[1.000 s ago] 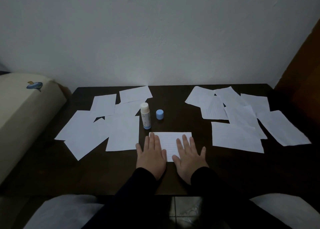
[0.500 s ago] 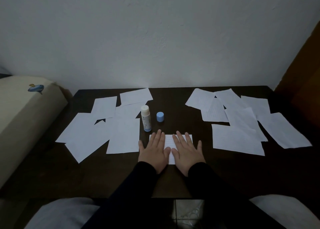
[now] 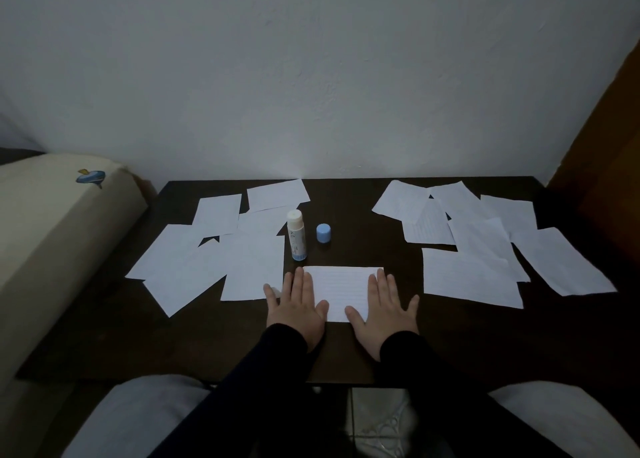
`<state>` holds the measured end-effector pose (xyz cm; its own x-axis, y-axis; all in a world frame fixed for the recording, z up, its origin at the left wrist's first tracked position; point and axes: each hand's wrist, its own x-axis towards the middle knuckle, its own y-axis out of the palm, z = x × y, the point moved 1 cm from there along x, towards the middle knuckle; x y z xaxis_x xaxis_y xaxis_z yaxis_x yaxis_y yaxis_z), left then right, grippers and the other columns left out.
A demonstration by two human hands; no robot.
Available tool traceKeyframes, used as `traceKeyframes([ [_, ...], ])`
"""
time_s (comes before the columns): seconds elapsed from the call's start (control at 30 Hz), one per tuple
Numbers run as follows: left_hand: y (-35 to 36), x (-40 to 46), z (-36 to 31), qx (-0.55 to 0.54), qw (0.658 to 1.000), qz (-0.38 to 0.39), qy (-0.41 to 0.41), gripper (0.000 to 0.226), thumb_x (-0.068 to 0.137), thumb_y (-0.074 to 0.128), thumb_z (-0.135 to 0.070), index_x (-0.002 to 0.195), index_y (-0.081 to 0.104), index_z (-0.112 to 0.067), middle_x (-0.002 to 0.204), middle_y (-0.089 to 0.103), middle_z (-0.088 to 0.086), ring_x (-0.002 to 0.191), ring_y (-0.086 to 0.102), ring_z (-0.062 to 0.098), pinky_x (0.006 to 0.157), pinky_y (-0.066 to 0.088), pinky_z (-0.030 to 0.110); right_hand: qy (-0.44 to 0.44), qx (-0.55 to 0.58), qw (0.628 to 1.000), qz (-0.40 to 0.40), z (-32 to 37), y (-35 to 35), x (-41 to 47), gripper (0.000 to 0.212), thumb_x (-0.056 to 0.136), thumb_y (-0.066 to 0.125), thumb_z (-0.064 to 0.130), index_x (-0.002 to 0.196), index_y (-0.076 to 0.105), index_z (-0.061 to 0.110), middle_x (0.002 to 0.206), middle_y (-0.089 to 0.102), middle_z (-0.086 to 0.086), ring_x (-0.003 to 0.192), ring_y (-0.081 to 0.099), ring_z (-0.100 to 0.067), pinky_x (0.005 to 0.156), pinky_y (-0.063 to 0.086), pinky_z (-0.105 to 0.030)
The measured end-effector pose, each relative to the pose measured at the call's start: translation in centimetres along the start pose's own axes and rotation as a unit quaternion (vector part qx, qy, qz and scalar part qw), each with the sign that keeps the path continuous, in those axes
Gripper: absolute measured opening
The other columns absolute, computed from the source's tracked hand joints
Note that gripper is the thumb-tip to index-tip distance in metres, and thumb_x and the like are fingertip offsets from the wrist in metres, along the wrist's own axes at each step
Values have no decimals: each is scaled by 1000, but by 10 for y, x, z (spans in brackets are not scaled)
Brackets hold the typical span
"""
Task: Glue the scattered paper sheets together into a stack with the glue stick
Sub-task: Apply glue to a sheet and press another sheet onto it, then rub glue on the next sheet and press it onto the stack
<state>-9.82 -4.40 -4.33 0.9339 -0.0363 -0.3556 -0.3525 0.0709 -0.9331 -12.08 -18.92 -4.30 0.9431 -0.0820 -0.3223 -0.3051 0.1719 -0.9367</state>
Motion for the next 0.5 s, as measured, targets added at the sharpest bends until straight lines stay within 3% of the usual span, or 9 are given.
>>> traceKeyframes([
  [0.13, -8, -12, 8, 56, 998, 14, 10, 61, 102, 13, -45, 153, -4, -15, 161, -10, 4, 148, -11, 25, 112, -9, 60, 9, 1, 1000, 20, 0, 1, -7, 77, 98, 20, 56, 152, -11, 11, 160, -19, -6, 147, -17, -23, 115, -3, -59],
  [0.2, -23, -13, 12, 57, 998, -10, 32, 57, 102, 17, -41, 153, 16, -16, 162, 5, 4, 148, 5, 24, 112, -5, 62, 17, -1, 999, 31, -2, -7, -7, 77, 98, 21, 58, 154, -5, 12, 161, -14, -6, 147, -14, -25, 114, -3, -60],
  [0.23, -30, -13, 15, 28, 998, -46, 39, 51, 102, 21, -40, 146, 34, -18, 158, 21, 5, 144, 22, 22, 112, 1, 62, 21, -1, 1000, 24, -2, -11, -6, 77, 97, 20, 61, 154, 1, 14, 162, -9, -5, 148, -12, -27, 114, -3, -60],
  [0.3, -42, -7, 23, -78, 986, -149, 14, 34, 99, 32, -39, 117, 56, -22, 128, 56, 2, 114, 52, 16, 110, 18, 56, 15, 6, 1000, -10, -2, -18, -3, 74, 96, 23, 63, 154, 14, 18, 162, 4, -5, 148, -5, -28, 114, -2, -60],
  [0.37, -48, 4, 32, -224, 948, -222, -43, 23, 95, 47, -38, 110, 57, -24, 109, 60, -2, 96, 53, 13, 102, 33, 43, -16, 29, 998, -57, -1, -21, -1, 65, 96, 31, 58, 150, 25, 22, 159, 16, -4, 147, 6, -25, 115, 4, -56],
  [0.43, -47, 15, 36, -386, 890, -228, -87, 34, 91, 61, -37, 120, 53, -22, 117, 56, 1, 99, 52, 13, 95, 43, 35, -56, 63, 991, -106, -2, -24, 2, 57, 96, 39, 53, 145, 35, 24, 150, 28, -1, 140, 21, -19, 115, 18, -44],
  [0.5, -48, 27, 35, -474, 848, -221, -89, 50, 87, 68, -34, 130, 47, -20, 130, 50, 4, 112, 52, 18, 96, 46, 33, -89, 85, 984, -125, -3, -27, 7, 52, 95, 44, 51, 141, 41, 26, 142, 33, 3, 133, 28, -14, 110, 27, -34],
])
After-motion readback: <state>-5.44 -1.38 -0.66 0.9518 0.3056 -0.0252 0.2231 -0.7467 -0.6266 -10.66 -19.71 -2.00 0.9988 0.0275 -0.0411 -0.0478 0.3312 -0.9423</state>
